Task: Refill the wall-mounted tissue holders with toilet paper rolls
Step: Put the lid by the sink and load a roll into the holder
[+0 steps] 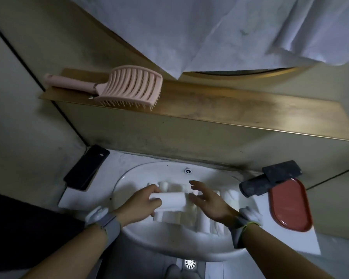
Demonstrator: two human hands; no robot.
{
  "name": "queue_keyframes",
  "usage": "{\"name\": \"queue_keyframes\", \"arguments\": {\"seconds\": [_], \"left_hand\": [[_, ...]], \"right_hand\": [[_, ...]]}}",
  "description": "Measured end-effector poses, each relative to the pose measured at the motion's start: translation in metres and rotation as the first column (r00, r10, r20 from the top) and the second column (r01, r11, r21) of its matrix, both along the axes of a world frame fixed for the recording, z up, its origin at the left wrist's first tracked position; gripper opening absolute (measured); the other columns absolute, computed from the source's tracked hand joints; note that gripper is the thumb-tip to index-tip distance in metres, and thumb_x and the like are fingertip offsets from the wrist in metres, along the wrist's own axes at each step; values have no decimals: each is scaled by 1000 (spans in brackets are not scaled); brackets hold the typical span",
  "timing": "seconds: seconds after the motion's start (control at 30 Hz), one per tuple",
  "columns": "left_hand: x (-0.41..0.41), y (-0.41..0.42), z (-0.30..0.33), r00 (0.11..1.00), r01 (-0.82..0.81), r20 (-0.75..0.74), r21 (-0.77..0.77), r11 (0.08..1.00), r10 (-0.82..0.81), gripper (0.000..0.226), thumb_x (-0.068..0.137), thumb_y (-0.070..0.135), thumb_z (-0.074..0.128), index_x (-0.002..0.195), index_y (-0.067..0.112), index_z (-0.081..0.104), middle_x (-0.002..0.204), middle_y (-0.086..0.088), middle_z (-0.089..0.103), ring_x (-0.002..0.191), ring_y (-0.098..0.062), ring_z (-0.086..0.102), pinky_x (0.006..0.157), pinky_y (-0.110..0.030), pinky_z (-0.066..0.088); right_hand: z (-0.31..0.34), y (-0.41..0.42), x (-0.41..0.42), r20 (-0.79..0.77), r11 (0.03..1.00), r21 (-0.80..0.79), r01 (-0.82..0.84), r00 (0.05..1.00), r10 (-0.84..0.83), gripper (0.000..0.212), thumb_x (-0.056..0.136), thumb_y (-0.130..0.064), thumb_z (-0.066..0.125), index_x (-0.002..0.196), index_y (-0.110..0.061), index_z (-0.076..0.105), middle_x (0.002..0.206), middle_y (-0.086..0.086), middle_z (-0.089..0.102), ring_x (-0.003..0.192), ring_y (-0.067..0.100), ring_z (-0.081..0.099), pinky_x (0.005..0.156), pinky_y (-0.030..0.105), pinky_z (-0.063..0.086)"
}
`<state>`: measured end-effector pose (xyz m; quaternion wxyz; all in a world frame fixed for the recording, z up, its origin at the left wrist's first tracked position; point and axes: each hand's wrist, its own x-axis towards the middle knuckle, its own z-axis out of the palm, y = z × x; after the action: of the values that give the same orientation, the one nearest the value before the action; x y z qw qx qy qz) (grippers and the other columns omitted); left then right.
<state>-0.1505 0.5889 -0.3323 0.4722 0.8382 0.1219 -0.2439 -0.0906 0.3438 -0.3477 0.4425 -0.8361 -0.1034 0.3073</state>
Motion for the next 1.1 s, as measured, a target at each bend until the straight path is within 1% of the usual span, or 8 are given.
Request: {"name": "queue_keyframes", "arguments": {"seconds": [0.2, 0.3, 0.43, 0.6, 0.73, 0.83, 0.97, 1.1], "left_hand": [[29, -93, 25, 984, 165, 85, -138, 977, -154, 17, 84, 26, 52, 99, 32, 57, 102, 3, 62, 62, -15, 64, 58, -25, 49], [36, -152, 36, 916, 360, 211, -50, 932, -342, 24, 86, 35, 58, 107, 43, 50, 113, 12, 56, 87, -11, 63, 66, -18, 47], [36, -239, 57, 760, 539, 387, 75, 839, -523, 44, 82, 40, 69, 119, 41, 46, 119, 12, 52, 103, -8, 54, 87, -28, 50], [45, -341, 98, 611, 542, 589, 175, 822, -528, 48, 83, 27, 72, 127, 27, 54, 120, 3, 52, 114, -16, 55, 99, -34, 45], [49, -423, 134, 499, 573, 643, 258, 778, -581, 43, 88, 31, 69, 129, 26, 56, 114, 0, 54, 106, -20, 58, 94, -38, 47], [57, -454, 152, 442, 579, 682, 280, 766, -583, 38, 90, 27, 69, 127, 21, 59, 104, 0, 53, 95, -16, 57, 86, -28, 45], [66, -496, 191, 407, 532, 710, 327, 781, -575, 32, 92, 29, 68, 123, 22, 63, 102, 5, 57, 94, -10, 56, 80, -13, 39], [77, -525, 245, 392, 522, 741, 309, 795, -545, 22, 92, 30, 67, 115, 30, 65, 105, 10, 65, 96, -3, 59, 85, -14, 43]], "right_hand": [[28, -83, -10, -68, 945, 183, 271, 963, -262, 13, 99, -15, 55, 99, -9, 66, 85, 10, 62, 70, 20, 60, 64, 35, 55], [55, -148, -21, -16, 933, 171, 318, 947, -320, 15, 99, -19, 57, 90, -13, 67, 75, 3, 61, 66, 17, 59, 63, 33, 52], [87, -234, -38, 23, 890, 181, 419, 902, -430, 16, 99, -22, 56, 94, -13, 68, 81, 5, 64, 70, 16, 62, 61, 27, 52], [129, -329, -52, 154, 826, 238, 510, 821, -551, 19, 101, -11, 51, 100, -3, 68, 87, 12, 65, 73, 19, 58, 60, 33, 50], [162, -407, -66, 207, 789, 300, 537, 771, -603, 22, 101, -11, 49, 101, -2, 68, 89, 11, 65, 73, 14, 60, 59, 27, 52], [182, -441, -71, 222, 797, 324, 509, 778, -588, 21, 101, -13, 52, 113, -3, 65, 99, 9, 63, 83, 15, 60, 70, 30, 56], [217, -492, -69, 341, 852, 311, 421, 787, -514, 34, 92, -11, 66, 125, -16, 61, 118, 10, 63, 96, 28, 63, 91, 38, 55], [260, -524, -56, 503, 886, 332, 323, 734, -456, 31, 89, -11, 70, 119, -19, 65, 111, 4, 69, 99, 20, 64, 88, 36, 53]]}}
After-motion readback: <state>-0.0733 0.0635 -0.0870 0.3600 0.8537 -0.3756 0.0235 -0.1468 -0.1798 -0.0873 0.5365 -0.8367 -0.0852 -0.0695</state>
